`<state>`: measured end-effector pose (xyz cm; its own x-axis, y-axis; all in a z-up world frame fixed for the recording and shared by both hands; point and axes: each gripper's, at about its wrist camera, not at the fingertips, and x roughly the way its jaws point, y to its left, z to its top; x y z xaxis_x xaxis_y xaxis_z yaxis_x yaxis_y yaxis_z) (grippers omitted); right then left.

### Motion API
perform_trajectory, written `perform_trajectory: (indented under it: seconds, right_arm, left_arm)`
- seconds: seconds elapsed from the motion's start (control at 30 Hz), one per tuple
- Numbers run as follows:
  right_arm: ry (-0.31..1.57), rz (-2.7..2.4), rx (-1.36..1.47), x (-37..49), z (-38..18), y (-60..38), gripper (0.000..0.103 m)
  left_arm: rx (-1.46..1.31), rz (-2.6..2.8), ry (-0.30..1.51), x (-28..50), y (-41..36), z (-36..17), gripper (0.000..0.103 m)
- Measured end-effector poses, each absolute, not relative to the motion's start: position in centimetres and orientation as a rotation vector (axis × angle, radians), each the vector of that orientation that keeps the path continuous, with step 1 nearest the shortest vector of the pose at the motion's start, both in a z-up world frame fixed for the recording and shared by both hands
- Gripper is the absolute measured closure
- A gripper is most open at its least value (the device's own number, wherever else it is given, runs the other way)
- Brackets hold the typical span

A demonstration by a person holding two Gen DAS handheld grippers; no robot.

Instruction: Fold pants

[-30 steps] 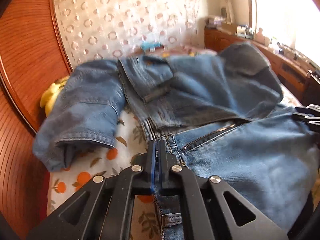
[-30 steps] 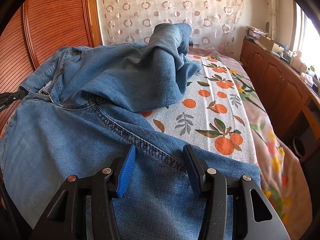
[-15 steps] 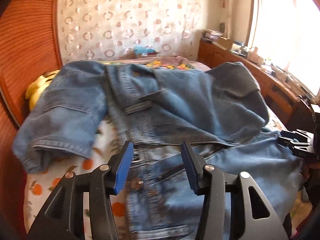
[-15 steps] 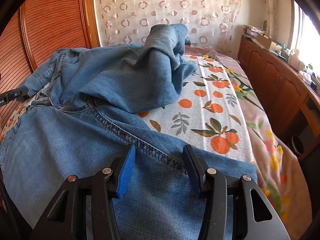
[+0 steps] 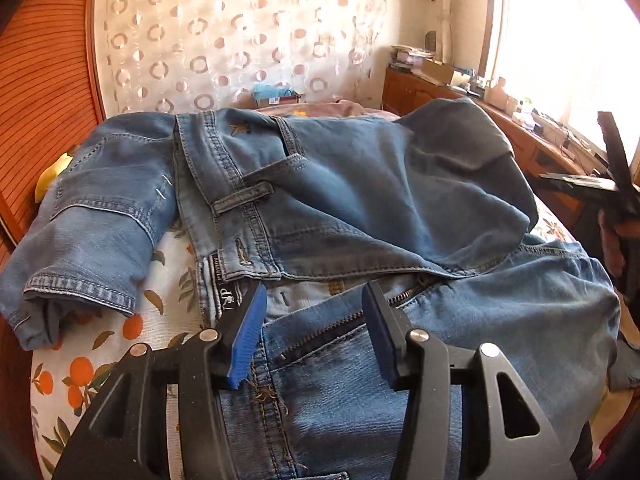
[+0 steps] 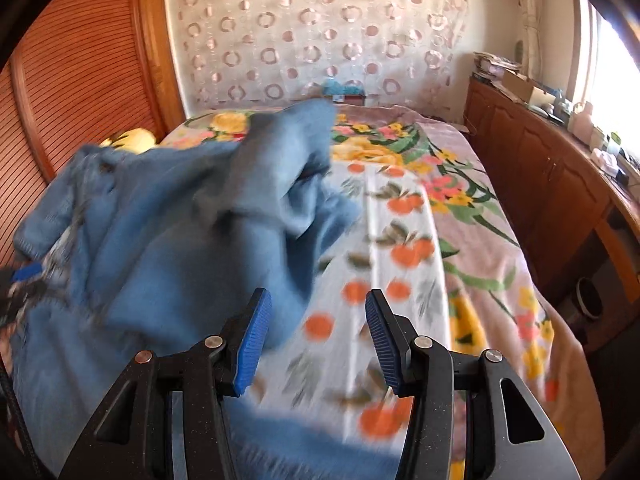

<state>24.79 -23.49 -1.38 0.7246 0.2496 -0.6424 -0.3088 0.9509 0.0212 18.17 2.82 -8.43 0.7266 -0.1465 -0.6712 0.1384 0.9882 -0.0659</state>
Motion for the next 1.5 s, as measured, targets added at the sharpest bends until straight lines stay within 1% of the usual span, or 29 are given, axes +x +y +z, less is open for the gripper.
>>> perform_trajectory:
  seconds: [0.2, 0.43, 0.47, 0.57, 0.67, 0.83, 0.9, 1.0, 1.03, 1.1, 1.17, 1.27, 1.3, 1.33, 1.5]
  right_arm:
    - [0.775, 0.311, -0.022, 31.4, -2.5, -22.5, 0.052]
    - [0.852, 0.327, 0.013, 36.0, -4.0, -21.0, 0.052]
    - [0.856, 0.325, 0.009, 36.3, -4.2, -20.8, 0.055]
    - [0.841, 0.344, -0.008, 36.2, -4.2, -20.9, 0.084]
    - [0.742, 0.310, -0.045, 34.8, -2.5, -21.4, 0.087]
    - [0.572, 0.184, 0.009, 28.1, 1.0, -25.9, 0.088]
    - [0.530, 0.121, 0.047, 24.9, 1.8, -28.7, 0.088]
    - [0.594, 0.096, 0.117, 21.8, 0.5, -32.7, 0.087]
    - [0.623, 0.100, 0.121, 21.0, -0.4, -33.5, 0.085]
    - [0.690, 0.098, 0.074, 20.4, -2.2, -34.1, 0.076]
    - [0.729, 0.073, 0.004, 20.1, -3.5, -34.4, 0.074]
    - [0.693, 0.051, -0.010, 20.5, -3.2, -35.3, 0.071]
    - [0.672, 0.052, -0.001, 20.7, -2.8, -35.6, 0.067]
    - [0.653, 0.060, 0.017, 20.8, -2.4, -35.8, 0.066]
    - [0.657, 0.177, 0.028, 23.3, -2.8, -35.2, 0.065]
  left_arm:
    - [-0.047, -0.134, 0.712, 17.8, 3.7, -8.3, 0.052]
    - [-0.082, -0.110, 0.689, 17.3, 4.5, -8.3, 0.052]
    - [-0.082, -0.110, 0.689, 17.2, 4.6, -8.2, 0.052]
    - [-0.082, -0.108, 0.688, 17.2, 4.4, -8.2, 0.052]
    - [-0.084, -0.106, 0.680, 17.3, 4.3, -8.2, 0.052]
    - [-0.083, -0.100, 0.676, 17.2, 4.3, -8.3, 0.052]
    - [-0.077, -0.098, 0.678, 17.3, 4.3, -8.3, 0.052]
    - [-0.066, -0.093, 0.683, 17.3, 4.1, -8.3, 0.052]
    - [-0.064, -0.091, 0.685, 17.4, 4.1, -8.3, 0.052]
    - [-0.059, -0.091, 0.692, 17.5, 4.1, -8.4, 0.052]
    - [-0.056, -0.091, 0.701, 17.7, 4.1, -8.5, 0.052]
    - [-0.051, -0.091, 0.713, 17.9, 4.0, -8.5, 0.052]
    - [-0.049, -0.090, 0.716, 17.9, 4.0, -8.5, 0.052]
    - [-0.046, -0.088, 0.719, 18.0, 4.0, -8.5, 0.052]
    - [-0.019, -0.077, 0.716, 18.3, 3.7, -8.1, 0.052]
